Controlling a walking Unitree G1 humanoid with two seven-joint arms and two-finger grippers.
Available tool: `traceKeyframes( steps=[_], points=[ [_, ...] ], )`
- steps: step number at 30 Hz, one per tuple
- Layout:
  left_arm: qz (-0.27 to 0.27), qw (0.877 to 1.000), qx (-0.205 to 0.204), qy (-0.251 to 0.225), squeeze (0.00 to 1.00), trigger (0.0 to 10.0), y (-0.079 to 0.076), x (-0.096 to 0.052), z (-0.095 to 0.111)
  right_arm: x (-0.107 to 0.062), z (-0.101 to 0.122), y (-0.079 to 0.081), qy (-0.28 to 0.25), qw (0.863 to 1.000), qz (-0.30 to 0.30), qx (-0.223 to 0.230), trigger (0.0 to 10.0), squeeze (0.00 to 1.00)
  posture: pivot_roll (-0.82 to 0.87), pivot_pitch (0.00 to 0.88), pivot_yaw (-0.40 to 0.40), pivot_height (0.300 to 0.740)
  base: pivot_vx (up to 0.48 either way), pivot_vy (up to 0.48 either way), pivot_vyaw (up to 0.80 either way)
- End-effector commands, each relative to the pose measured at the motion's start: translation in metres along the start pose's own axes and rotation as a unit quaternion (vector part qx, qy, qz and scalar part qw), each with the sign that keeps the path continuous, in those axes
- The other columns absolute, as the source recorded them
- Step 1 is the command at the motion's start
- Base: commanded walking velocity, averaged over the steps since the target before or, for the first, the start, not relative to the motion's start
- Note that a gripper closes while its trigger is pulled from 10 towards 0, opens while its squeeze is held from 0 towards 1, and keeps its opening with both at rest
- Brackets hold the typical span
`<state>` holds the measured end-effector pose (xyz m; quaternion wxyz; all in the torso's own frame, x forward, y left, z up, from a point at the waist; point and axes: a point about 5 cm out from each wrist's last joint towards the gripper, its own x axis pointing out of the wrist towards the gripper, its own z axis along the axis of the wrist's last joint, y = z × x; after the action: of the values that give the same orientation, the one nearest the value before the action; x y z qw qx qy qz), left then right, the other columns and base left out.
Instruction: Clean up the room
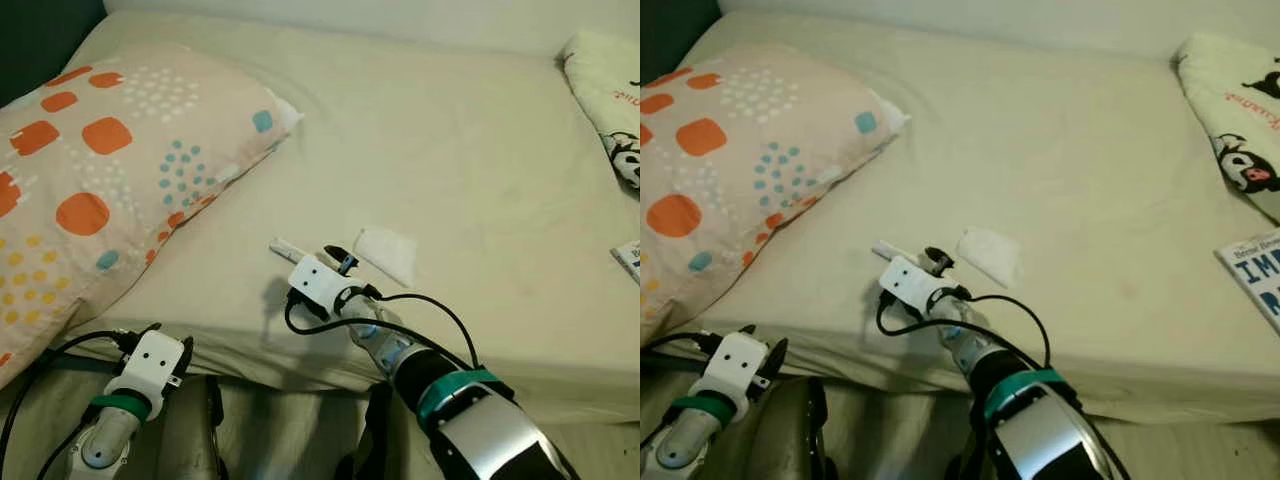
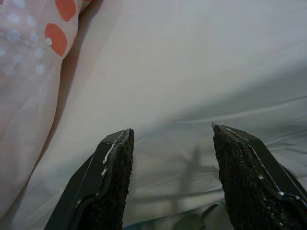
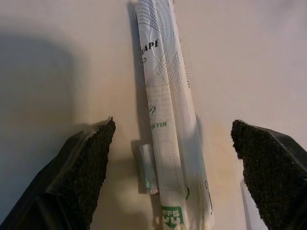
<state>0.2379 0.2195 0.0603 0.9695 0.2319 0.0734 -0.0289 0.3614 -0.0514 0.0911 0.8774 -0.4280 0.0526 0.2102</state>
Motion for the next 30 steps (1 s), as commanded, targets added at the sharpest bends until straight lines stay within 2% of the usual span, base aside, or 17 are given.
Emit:
traceKeyframes(
  steps=[1,2,3,5,6,8,9,11,14,17,23,26,27,28,29,30],
  points=[
    [-0.006,1.0,-0.001,0.019,0.0,10.0,-0.004,-0.006,-0.006,-0.004,-0.017,0.012,0.051,0.998,0.013,-0.016,4.2,0.0,0.33,0.218,-0.051,0.52,0.0,0.0,0.0],
    [-0.006,1.0,-0.001,0.019,0.0,10.0,-0.004,-0.006,-0.006,-0.004,-0.017,0.012,0.051,0.998,0.013,-0.016,4.2,0.0,0.33,0.218,-0.051,0.52,0.0,0.0,0.0],
    [-0.006,1.0,-0.002,0.021,0.0,10.0,-0.005,-0.007,-0.006,-0.005,-0.021,0.015,0.066,0.997,0.017,-0.02,2.6,0.0,0.33,0.22,-0.053,0.52,0.0,0.0,0.0],
    [-0.004,1.0,-0.004,0.023,0.0,10.0,-0.005,-0.008,-0.006,-0.006,-0.026,0.016,0.081,0.996,0.019,-0.021,0.7,0.0,0.33,0.219,-0.054,0.52,0.0,0.0,0.0],
    [-0.004,1.0,-0.004,0.023,0.0,10.0,-0.005,-0.008,-0.006,-0.006,-0.026,0.016,0.081,0.996,0.019,-0.021,0.7,0.0,0.33,0.219,-0.054,0.52,0.0,0.0,0.0],
    [-0.001,1.0,-0.007,0.026,0.0,10.0,-0.005,-0.008,-0.007,-0.008,-0.032,0.015,0.098,0.995,0.017,-0.017,0.0,0.0,0.33,0.22,-0.057,0.52,0.0,0.0,0.0],
    [-0.001,1.0,-0.007,0.026,0.0,10.0,-0.005,-0.008,-0.007,-0.008,-0.032,0.015,0.098,0.995,0.017,-0.017,0.0,0.0,0.33,0.22,-0.057,0.52,0.0,0.0,0.0],
    [0.003,0.999,-0.011,0.03,0.0,10.0,-0.004,-0.009,-0.008,-0.01,-0.041,0.013,0.125,0.992,0.012,0.014,0.0,0.0,0.34,0.217,-0.06,0.52,0.0,0.0,0.0],
    [0.005,0.999,-0.013,0.031,0.0,10.0,-0.004,-0.009,-0.008,-0.011,-0.044,0.013,0.134,0.991,0.011,0.027,0.0,0.0,0.34,0.217,-0.06,0.52,0.0,0.0,0.0],
    [0.007,0.999,-0.015,0.035,0.0,10.0,-0.004,-0.01,-0.009,-0.014,-0.056,0.008,0.161,0.985,-0.001,0.069,0.0,0.0,0.34,0.212,-0.057,0.52,0.0,0.0,0.0],
    [0.006,0.999,-0.015,0.038,0.0,10.0,-0.003,-0.009,-0.009,-0.016,-0.061,0.005,0.174,0.979,-0.01,0.108,0.0,0.0,0.33,0.205,-0.053,0.52,0.0,0.0,0.0],
    [0.001,0.999,-0.014,0.037,0.0,10.0,-0.005,-0.006,-0.008,-0.016,-0.064,0.005,0.169,0.967,-0.008,0.191,0.0,0.0,0.33,0.202,-0.051,0.52,0.0,0.0,0.0],
    [0.001,0.999,-0.014,0.037,0.0,10.0,-0.005,-0.006,-0.008,-0.016,-0.064,0.005,0.169,0.967,-0.008,0.191,0.0,0.0,0.33,0.202,-0.051,0.52,0.0,0.0,0.0],
    [0.0,0.999,-0.013,0.036,0.0,10.0,-0.005,-0.005,-0.008,-0.015,-0.059,0.004,0.154,0.963,-0.007,0.221,0.0,0.0,0.32,0.198,-0.051,0.52,0.0,0.0,0.0],
    [0.0,0.999,-0.013,0.036,0.0,10.0,-0.005,-0.005,-0.008,-0.015,-0.059,0.004,0.154,0.963,-0.007,0.221,0.0,0.0,0.32,0.198,-0.051,0.52,0.0,0.0,0.0],
    [-0.001,0.999,-0.013,0.034,0.0,10.0,-0.006,-0.004,-0.007,-0.012,-0.052,0.003,0.128,0.954,-0.004,0.27,0.0,0.0,0.32,0.194,-0.052,0.52,0.0,0.0,0.0]
  ],
)
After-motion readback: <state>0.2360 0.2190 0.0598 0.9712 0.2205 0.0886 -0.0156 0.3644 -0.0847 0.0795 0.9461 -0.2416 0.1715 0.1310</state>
